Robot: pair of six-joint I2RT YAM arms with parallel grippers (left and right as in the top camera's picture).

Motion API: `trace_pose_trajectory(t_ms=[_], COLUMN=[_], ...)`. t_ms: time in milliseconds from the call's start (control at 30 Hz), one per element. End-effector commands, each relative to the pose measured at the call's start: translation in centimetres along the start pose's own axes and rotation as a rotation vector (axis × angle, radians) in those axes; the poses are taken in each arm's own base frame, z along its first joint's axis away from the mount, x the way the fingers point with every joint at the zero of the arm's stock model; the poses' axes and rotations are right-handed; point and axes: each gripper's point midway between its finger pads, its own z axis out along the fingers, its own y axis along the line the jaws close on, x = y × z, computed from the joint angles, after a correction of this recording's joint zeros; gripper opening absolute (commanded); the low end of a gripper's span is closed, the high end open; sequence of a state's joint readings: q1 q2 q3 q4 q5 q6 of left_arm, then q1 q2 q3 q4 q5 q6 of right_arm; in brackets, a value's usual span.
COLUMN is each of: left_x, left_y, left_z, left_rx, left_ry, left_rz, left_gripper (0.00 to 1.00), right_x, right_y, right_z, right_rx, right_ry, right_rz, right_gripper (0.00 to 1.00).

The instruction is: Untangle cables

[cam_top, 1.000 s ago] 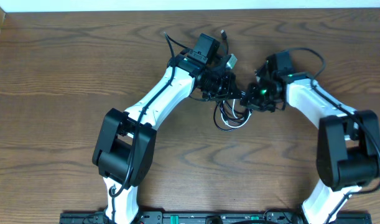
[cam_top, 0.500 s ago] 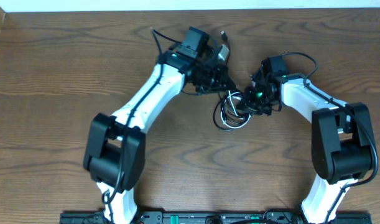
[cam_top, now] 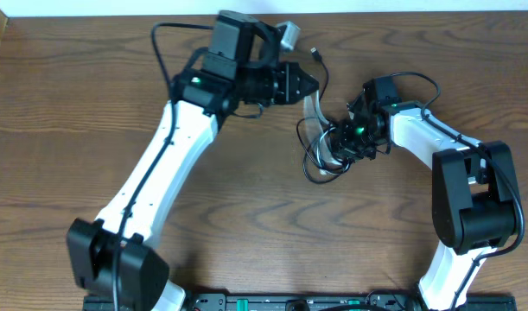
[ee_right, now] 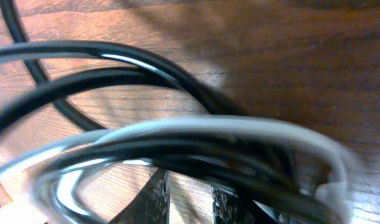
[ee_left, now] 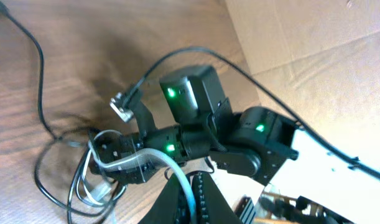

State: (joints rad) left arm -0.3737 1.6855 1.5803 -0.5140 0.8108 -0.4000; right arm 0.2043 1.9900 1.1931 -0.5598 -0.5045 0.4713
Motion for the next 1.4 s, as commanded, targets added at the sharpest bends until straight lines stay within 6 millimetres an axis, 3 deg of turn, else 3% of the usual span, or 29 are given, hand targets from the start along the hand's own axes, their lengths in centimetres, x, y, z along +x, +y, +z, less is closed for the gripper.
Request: trace_pose_trajectory(t_ms=[0,233,500,700,933,967,1067,1133,1367], left_x=[-1.9,-3.5,-2.2,0.1,2.0,2.0,1.8,1.6,1.5], left_y=[-1.5,-1.5,0.9,5.1,10.2,10.8,12.5,13.1,13.7], left_z=[-3.3,-7.1,-6.6,-5.8,-6.1,-6.3,-7.2,-7.6,-7.9], left_rx=[0.018,-0.002,-0.056,-0.208,-0.442,-0.478,-0.582,-0.627,-0.665], left_ry=[-0.084,-0.176,-0.115,-0.028,0.047,0.044,0.030,0.020,0.012], left_rz=[0.033,0.045,0.017,-0.030,-0.034,-0.036,-0.033,-0.029,-0.025], left_gripper=[0.07,0.07,0.07,0.07,0.08,0.10,0.38,0.48,0.54], right_x=[0.8,0.8,0.8,0.8,0.8,0.8,0.8,0.8,0.8], right_y=[-3.0,-3.1,-3.1,-3.1,-3.1,-3.1,-3.1,-3.1,-3.1], right_z=[1.8,1.8,1.8,1.8,1.8,1.8,1.8,1.8,1.7], right_rx=[0.099,0.107,0.106,0.106,0.106,0.106,0.106,0.106,0.101], right_ry=[0.033,0.031,0.031,0.032,0.031,0.031,0.031,0.031,0.031], right_rz=[0.050,0.062,0.062,0.061,0.061,0.061,0.061,0.061,0.062], right_gripper=[0.22,0.22,0.27,0.28,0.29,0.29,0.31,0.33,0.37])
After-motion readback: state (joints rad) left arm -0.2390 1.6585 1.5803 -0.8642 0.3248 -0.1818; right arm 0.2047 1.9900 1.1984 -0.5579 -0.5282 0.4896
